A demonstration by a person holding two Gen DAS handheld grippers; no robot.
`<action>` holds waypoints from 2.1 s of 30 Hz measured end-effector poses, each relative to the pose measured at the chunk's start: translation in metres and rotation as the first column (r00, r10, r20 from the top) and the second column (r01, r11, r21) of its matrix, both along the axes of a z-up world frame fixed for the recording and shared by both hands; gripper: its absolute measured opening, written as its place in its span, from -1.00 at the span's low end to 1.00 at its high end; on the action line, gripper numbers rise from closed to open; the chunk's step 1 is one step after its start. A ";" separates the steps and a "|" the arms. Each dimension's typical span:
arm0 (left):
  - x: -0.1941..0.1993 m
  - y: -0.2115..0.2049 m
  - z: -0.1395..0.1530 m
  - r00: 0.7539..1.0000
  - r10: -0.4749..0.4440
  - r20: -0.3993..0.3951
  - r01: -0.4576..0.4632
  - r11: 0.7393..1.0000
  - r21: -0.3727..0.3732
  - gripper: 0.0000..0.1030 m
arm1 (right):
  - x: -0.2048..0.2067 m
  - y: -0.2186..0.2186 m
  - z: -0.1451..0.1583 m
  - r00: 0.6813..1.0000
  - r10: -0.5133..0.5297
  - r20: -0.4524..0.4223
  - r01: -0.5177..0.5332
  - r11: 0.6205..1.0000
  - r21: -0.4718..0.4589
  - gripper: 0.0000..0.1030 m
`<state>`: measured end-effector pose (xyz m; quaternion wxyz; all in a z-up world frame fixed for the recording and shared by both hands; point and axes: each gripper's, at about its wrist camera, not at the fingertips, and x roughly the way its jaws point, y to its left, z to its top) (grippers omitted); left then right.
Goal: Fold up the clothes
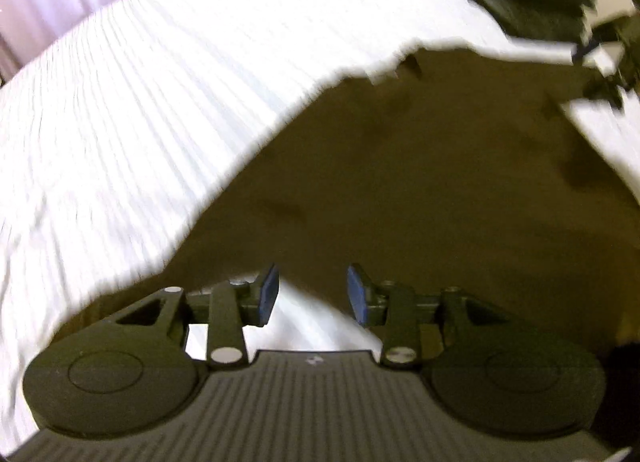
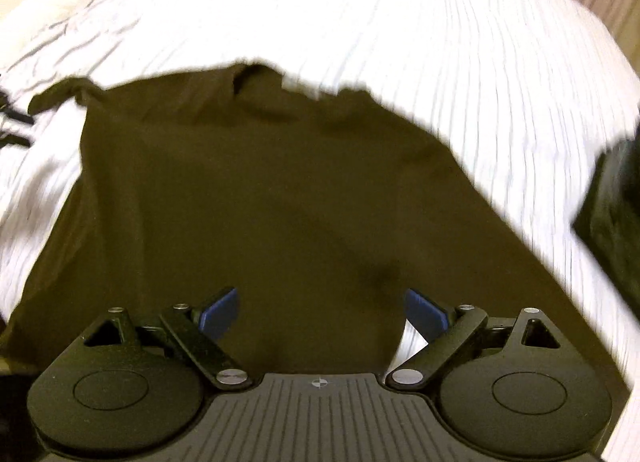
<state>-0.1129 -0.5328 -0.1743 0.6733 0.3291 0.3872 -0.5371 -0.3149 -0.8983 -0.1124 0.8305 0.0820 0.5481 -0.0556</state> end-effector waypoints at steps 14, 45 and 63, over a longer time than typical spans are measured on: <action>0.087 -0.168 -0.096 0.994 -0.090 -0.054 0.089 0.996 -0.016 -0.36 | 0.082 -0.126 -0.055 0.992 0.123 -0.016 -0.124 0.991 -0.049 0.35; 0.137 -0.123 -0.080 0.957 0.291 0.009 -0.291 0.956 -0.028 -0.44 | 0.120 -0.199 -0.069 0.986 -0.037 0.163 0.051 0.995 -0.084 0.43; 0.094 0.122 -0.003 0.826 0.486 0.287 -0.541 0.826 0.157 -0.19 | -0.016 -0.094 -0.083 0.974 -0.225 -0.015 0.225 0.965 0.137 0.43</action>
